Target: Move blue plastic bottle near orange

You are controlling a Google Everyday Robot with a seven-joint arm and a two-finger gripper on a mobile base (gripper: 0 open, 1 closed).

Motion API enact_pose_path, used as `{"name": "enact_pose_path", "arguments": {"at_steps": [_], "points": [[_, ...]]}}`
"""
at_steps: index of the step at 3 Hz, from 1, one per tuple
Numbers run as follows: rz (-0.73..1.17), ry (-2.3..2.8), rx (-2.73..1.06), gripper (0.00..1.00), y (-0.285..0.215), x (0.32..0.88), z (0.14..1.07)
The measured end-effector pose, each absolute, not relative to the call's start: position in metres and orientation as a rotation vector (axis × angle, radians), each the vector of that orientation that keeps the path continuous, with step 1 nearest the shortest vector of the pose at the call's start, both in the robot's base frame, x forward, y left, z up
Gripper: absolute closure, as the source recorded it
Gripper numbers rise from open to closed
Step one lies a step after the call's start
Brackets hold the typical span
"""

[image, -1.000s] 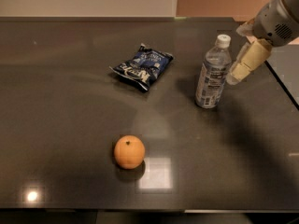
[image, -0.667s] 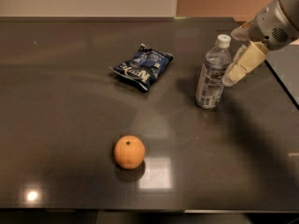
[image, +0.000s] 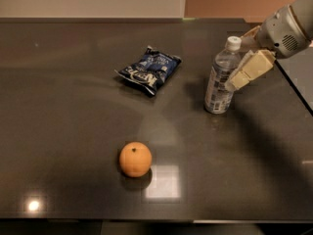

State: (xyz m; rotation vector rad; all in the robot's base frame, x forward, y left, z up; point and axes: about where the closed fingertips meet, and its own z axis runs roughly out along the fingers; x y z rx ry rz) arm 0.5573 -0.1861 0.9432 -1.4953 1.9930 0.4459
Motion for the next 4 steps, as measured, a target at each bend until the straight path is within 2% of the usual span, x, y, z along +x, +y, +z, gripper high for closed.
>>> {"name": "enact_pose_path", "arguments": {"at_steps": [3, 4], "points": [[0.544, 1.908, -1.522, 0.88, -0.170, 0.542, 0.956], [0.591, 1.861, -1.559, 1.00, -0.157, 0.523, 0.969]]}}
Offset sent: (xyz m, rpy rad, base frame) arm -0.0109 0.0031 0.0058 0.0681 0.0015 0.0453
